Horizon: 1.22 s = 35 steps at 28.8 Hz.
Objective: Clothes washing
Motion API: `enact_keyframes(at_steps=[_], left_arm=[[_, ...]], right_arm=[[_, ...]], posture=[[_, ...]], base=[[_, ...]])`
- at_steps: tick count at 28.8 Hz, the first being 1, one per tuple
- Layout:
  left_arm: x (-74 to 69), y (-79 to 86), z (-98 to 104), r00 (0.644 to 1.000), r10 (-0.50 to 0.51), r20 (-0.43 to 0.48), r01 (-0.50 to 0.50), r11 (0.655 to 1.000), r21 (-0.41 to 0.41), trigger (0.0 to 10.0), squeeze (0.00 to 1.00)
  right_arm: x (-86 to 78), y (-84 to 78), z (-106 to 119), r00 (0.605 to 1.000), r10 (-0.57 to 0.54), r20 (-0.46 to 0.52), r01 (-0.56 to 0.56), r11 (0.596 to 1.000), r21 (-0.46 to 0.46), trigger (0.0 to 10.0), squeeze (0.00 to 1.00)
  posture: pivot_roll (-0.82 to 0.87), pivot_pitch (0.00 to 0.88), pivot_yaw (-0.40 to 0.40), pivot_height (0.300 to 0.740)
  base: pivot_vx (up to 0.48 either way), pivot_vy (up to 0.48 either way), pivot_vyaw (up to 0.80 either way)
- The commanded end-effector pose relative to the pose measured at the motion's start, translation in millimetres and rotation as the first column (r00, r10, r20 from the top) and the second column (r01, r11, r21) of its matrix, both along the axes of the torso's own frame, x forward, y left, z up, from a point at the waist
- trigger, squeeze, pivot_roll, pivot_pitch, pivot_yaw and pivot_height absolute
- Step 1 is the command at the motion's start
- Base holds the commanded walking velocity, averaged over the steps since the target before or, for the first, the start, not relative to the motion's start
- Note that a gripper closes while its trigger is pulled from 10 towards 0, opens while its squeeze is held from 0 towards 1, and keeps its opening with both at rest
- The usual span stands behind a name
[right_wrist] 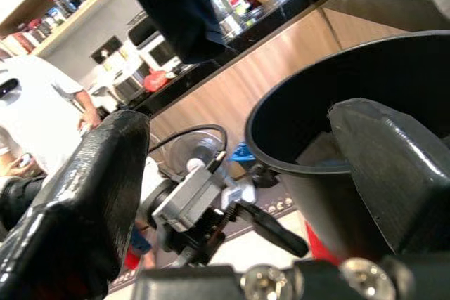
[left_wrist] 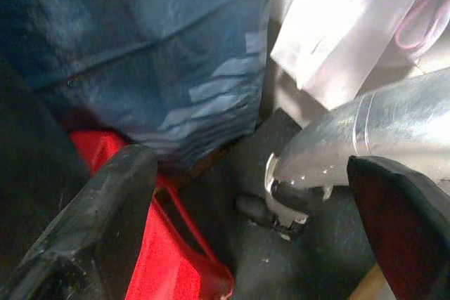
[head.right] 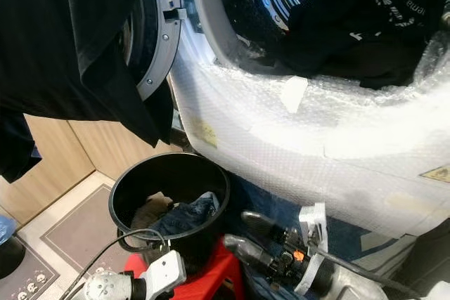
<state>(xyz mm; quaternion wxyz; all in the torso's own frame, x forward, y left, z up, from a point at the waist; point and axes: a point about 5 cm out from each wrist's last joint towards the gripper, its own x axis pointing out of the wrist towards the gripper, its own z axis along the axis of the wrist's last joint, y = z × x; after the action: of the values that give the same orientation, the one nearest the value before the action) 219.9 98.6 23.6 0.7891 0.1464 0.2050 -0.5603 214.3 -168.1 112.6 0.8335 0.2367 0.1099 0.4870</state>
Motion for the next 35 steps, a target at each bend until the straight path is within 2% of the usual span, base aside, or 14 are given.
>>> enact_keyframes(at_steps=[1, 8, 12, 13, 19, 21, 24, 25, 28, 29, 31, 33, 34, 35], left_arm=[[-1.0, 0.9, -21, 0.999, 0.016, -0.031, -0.014, 0.997, 0.07, 10.0, 0.0], [-0.5, 1.7, -35, 0.999, 0.043, -0.032, -0.039, 0.993, 0.112, 10.0, 0.0], [-0.3, 4.5, -45, 0.998, 0.06, -0.03, -0.055, 0.987, 0.153, 10.0, 0.0], [-2.1, 6.5, -52, 0.999, 0.047, -0.021, -0.042, 0.978, 0.205, 10.0, 0.0], [-9.0, 11.1, -68, 0.998, 0.05, -0.034, -0.038, 0.956, 0.292, 10.0, 0.0], [-9.8, 11.8, -70, 0.998, 0.047, -0.032, -0.035, 0.951, 0.306, 10.0, 0.0], [-15.0, 16.2, -79, 0.999, 0.042, -0.034, -0.026, 0.925, 0.378, 10.0, 0.0], [-17.2, 18.8, -84, 0.999, 0.035, -0.031, -0.019, 0.906, 0.423, 10.0, 0.0], [-19.4, 23.4, -89, 0.998, 0.058, -0.035, -0.034, 0.879, 0.476, 10.0, 0.0], [-21.0, 25.9, -92, 0.997, 0.065, -0.035, -0.038, 0.861, 0.506, 10.0, 0.0], [-21.5, 26.7, -93, 0.997, 0.065, -0.036, -0.037, 0.857, 0.514, 10.0, 0.0], [-22.9, 29.0, -95, 0.996, 0.086, -0.027, -0.058, 0.841, 0.538, 10.0, 0.0], [-24.8, 32.6, -98, 0.994, 0.106, -0.009, -0.082, 0.816, 0.572, 10.0, 0.0], [-25.6, 34.8, -100, 0.992, 0.126, 0.005, -0.105, 0.802, 0.587, 10.0, 0.0]], right_arm=[[-2.3, -0.1, -34, 0.997, -0.039, -0.071, 0.036, 0.999, -0.038, 10.0, 0.0], [-5.0, 0.1, -57, 0.99, -0.073, -0.122, 0.067, 0.997, -0.049, 10.0, 0.0], [-6.1, -1.1, -73, 0.985, -0.102, -0.139, 0.089, 0.992, -0.093, 10.0, 0.0], [-6.6, -1.7, -82, 0.98, -0.12, -0.161, 0.103, 0.989, -0.111, 10.0, 0.0], [-7.2, -7.9, -110, 0.952, -0.224, -0.21, 0.182, 0.962, -0.202, 10.0, 0.0], [-7.2, -8.9, -113, 0.947, -0.237, -0.216, 0.191, 0.958, -0.212, 10.0, 0.0], [-9.1, -15.6, -129, 0.916, -0.318, -0.242, 0.244, 0.925, -0.293, 10.0, 0.0], [-10.7, -20.3, -140, 0.886, -0.385, -0.259, 0.283, 0.891, -0.356, 10.0, 0.0], [-15.6, -26.1, -154, 0.841, -0.465, -0.277, 0.318, 0.838, -0.443, 10.0, 0.0], [-20.5, -29.4, -163, 0.805, -0.515, -0.294, 0.329, 0.8, -0.501, 10.0, 0.0], [-21.9, -30.2, -166, 0.794, -0.53, -0.298, 0.331, 0.788, -0.52, 10.0, 0.0], [-25.5, -33.1, -171, 0.762, -0.575, -0.298, 0.349, 0.752, -0.559, 10.0, 0.0], [-31.2, -36.6, -178, 0.725, -0.623, -0.295, 0.355, 0.704, -0.615, 10.0, 0.0], [-34.8, -38.3, -181, 0.705, -0.648, -0.29, 0.359, 0.678, -0.642, 10.0, 0.0]], posture=[[-0.13, 0.025, 0.077, 0.74], [-0.13, 0.024, 0.082, 0.74], [-0.12, 0.023, 0.084, 0.74], [-0.13, 0.023, 0.085, 0.74], [-0.13, 0.021, 0.094, 0.74], [-0.13, 0.021, 0.094, 0.74], [-0.13, 0.019, 0.099, 0.74], [-0.13, 0.017, 0.103, 0.74], [-0.13, 0.012, 0.11, 0.74], [-0.13, 0.01, 0.112, 0.74], [-0.13, 0.008, 0.116, 0.74], [-0.12, 0.005, 0.119, 0.74], [-0.12, 0.003, 0.122, 0.74], [-0.13, 0.001, 0.126, 0.74]], base=[[0.0, 0.0, 0.0], [0.0, 0.0, 0.0], [0.0, 0.0, 0.0], [0.0, 0.0, 0.0], [0.0, 0.0, 0.0], [0.0, 0.0, 0.0], [0.0, 0.0, 0.0], [0.0, 0.0, 0.0], [0.0, 0.0, 0.0], [0.0, 0.0, 0.0], [0.0, 0.0, 0.0], [0.0, 0.0, 0.0], [0.0, 0.0, 0.0], [0.0, 0.0, 0.0]])
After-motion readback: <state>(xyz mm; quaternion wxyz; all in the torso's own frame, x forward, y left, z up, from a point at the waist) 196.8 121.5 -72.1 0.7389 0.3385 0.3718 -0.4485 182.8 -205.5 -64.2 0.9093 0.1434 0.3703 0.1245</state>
